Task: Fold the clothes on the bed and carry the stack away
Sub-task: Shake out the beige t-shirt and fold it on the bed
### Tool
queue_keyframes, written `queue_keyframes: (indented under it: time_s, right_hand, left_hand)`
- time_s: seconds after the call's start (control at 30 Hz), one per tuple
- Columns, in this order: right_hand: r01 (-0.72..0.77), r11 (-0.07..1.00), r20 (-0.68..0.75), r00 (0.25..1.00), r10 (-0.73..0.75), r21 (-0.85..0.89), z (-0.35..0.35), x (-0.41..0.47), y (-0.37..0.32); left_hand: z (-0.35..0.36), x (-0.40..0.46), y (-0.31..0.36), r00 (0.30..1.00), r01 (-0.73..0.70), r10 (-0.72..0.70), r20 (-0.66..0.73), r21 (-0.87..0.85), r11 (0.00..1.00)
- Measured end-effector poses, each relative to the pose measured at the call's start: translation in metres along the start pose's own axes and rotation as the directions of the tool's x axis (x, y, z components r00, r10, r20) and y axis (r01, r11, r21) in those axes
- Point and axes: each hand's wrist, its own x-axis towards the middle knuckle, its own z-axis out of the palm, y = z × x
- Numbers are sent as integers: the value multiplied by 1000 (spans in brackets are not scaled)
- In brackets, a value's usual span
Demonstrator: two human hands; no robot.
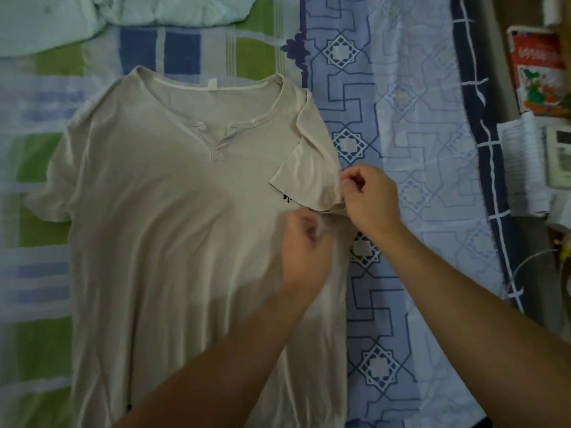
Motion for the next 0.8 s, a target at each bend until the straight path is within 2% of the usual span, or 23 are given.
queue_keyframes:
  time_s: [0.03,0.1,0.2,0.3,0.37,0.43,0.5,0.57,0.63,0.7,0.8]
  right_hand:
    - [37,999,29,999,-36,-36,0,-6,3]
    - [96,989,147,986,-80,-109,1,-17,9]
    - [89,978,261,965,-38,-190,3,-20,9]
    - [109,975,215,974,-66,-195,5,2,-9]
    - [225,958,183,964,-193,-179,6,33,-27]
    - [391,903,295,897,-330,-178,13,71,-48]
    - [476,846,496,809,-314,-239,24,103,-68]
    - [504,781,617,761,-201,-367,31,130,-76]
    - [537,700,630,760,-159,-471,28,151,-73]
    - [518,667,592,793,-142,-535,16,163,-65]
    - [385,796,456,876,-157,-467,1,173,-44]
  left_hand:
    - [-5,15,5,993,42,-49,-110,-64,997]
    - [-16,52,17,973,64,-90,-214,-126,990]
    - [-25,102,33,965,175,-179,-191,-38,984]
    - [-31,129,41,967,253,-241,-86,168,953]
    - [-34,135,43,976,212,-213,-34,326,921]
    - [-36,134,43,990,131,-137,-15,419,899]
    - [-38,130,39,1000,24,-28,2,470,882]
    - [-39,126,36,1000,-26,28,4,457,889]
    - [-41,127,34,1000,-19,21,-3,392,920]
    - [-44,131,33,1000,17,-11,-20,338,941]
    - [-45,139,36,995,86,-73,-69,204,975]
